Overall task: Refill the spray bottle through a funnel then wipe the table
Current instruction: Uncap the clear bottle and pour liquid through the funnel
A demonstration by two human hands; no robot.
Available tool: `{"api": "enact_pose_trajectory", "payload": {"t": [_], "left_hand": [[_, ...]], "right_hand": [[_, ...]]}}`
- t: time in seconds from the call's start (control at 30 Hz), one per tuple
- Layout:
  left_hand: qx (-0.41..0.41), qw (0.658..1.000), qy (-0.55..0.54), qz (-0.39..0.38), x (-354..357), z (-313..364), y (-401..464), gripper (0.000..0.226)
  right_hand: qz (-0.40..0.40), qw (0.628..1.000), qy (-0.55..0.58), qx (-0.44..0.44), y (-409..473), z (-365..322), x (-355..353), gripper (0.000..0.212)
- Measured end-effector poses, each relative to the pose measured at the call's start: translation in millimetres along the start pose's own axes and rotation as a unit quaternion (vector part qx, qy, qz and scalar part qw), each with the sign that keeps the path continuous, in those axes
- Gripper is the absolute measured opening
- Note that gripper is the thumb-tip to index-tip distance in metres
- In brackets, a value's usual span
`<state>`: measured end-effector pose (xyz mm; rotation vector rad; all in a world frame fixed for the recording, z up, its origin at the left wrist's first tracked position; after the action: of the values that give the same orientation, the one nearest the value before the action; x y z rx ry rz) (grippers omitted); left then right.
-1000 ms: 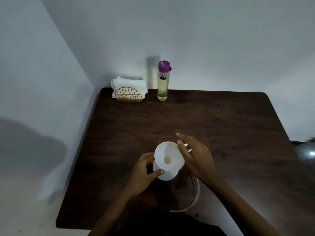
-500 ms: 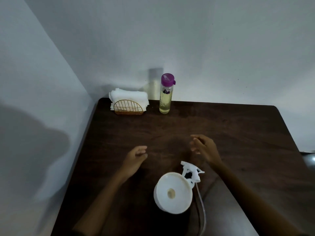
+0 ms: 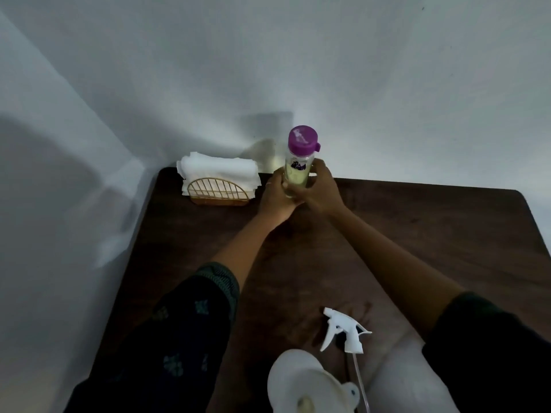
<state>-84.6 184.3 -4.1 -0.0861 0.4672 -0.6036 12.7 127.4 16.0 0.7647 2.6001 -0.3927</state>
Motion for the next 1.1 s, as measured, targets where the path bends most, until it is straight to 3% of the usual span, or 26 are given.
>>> {"api": "enact_pose_trajectory", "payload": {"t": [0.1,0.3,0.63,0.77,0.93,1.03,1.1], "left_hand": [[0.022,0.998,0.036,0.044,2,2,5,0.044],[0.079,0.992,0.081,0.054,1,0,-18,0.03],[0.112,0.992,0.059,0.008,-8,37,-103,0.044],[0.141,0.989,-0.006,0.045,-14,70,-138,0.049],[0.215,0.965,-0.076,0.131,-35,114,-182,0.049],[0.26,0.947,-0.123,0.144,-47,138,-209,0.048],[0.281,0.94,-0.131,0.146,-53,150,-225,0.047]], "right_hand": [[0.049,0.999,-0.015,-0.016,4,-1,7,0.055],[0.09,0.994,-0.038,-0.054,-21,0,4,0.044],[0.097,0.989,-0.054,-0.095,-105,-35,-40,0.05],[0.107,0.982,-0.064,-0.141,-140,-74,-63,0.056],[0.026,0.978,-0.111,-0.175,-178,-143,-106,0.059],[-0.027,0.973,-0.093,-0.211,-200,-190,-141,0.057],[-0.018,0.964,-0.076,-0.253,-216,-223,-159,0.053]]}}
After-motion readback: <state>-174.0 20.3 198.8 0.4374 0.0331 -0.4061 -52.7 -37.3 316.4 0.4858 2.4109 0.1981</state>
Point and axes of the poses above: each hand's wrist, its own y-axis towards the middle knuckle, its own x-axis out of the palm, z = x × y, the point moved 1 cm from there along y, towards the middle knuckle, and after that the axes turned 2 degrees about x, right-handed, at the moved point
